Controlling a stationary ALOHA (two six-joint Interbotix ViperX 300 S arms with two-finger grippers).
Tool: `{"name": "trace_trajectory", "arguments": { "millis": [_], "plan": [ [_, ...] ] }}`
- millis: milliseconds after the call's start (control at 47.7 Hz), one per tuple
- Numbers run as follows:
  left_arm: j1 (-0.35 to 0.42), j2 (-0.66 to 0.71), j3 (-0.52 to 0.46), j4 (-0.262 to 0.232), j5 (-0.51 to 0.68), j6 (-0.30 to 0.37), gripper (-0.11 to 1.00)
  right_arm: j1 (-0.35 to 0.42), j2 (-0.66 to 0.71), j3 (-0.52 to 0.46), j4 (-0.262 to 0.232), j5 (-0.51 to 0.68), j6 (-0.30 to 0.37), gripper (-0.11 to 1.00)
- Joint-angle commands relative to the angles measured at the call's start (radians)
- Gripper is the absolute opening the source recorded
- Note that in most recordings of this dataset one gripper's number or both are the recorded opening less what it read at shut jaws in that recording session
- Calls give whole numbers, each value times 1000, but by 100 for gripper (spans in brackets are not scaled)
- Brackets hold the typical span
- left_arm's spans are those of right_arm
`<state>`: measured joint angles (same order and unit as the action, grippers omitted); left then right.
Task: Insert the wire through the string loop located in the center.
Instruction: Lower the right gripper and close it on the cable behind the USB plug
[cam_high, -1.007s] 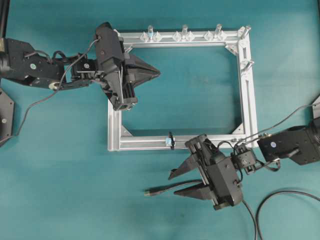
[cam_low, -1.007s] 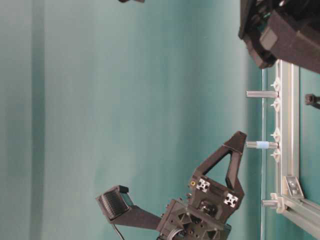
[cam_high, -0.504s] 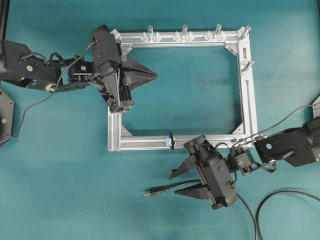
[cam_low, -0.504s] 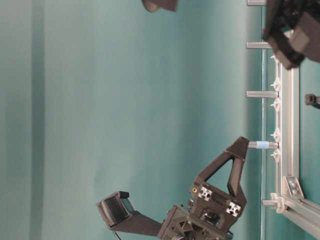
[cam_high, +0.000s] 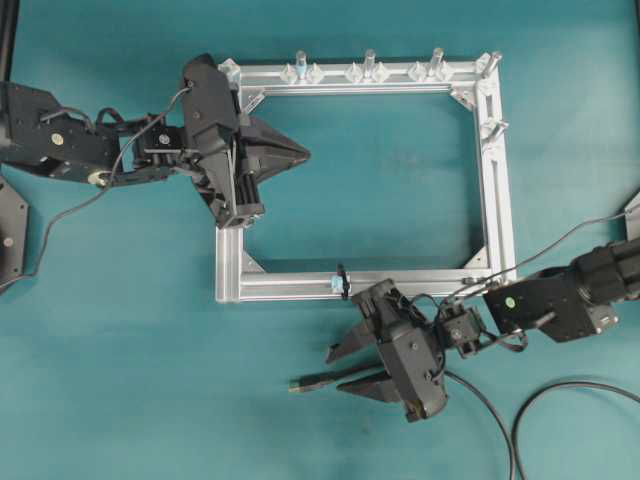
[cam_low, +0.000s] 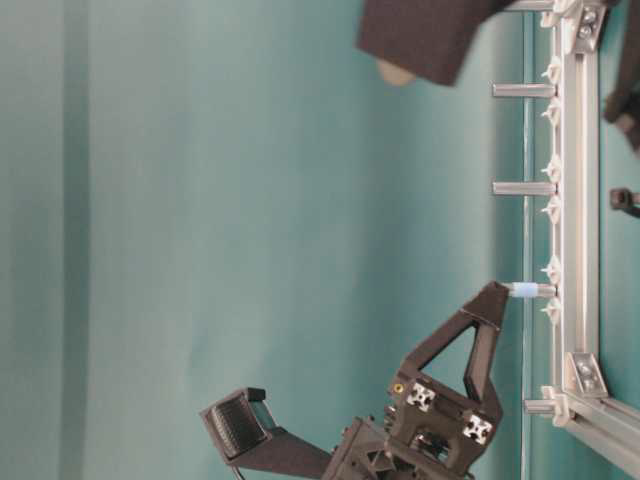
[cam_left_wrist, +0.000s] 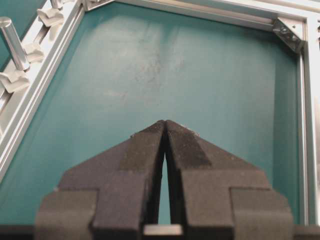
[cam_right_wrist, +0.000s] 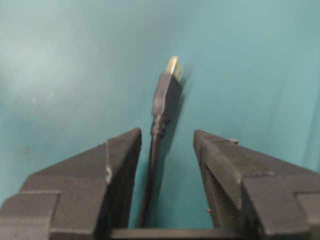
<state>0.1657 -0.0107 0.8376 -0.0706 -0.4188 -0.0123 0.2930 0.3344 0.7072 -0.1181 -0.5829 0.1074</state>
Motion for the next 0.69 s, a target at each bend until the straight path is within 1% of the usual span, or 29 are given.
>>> {"name": "trace_trajectory", "arguments": {
  "millis": [0, 210, 671],
  "plan": [
    [-2, -25, -9, 3, -5, -11, 0, 5, -8, -15, 2, -5, 0, 47],
    [-2, -25, -8, 3, -5, -9, 0, 5, 12, -14, 3, -5, 0, 38],
    [-2, -25, -11, 3, -5, -11, 0, 5, 26, -9, 2, 17, 0, 37]
  ]
}}
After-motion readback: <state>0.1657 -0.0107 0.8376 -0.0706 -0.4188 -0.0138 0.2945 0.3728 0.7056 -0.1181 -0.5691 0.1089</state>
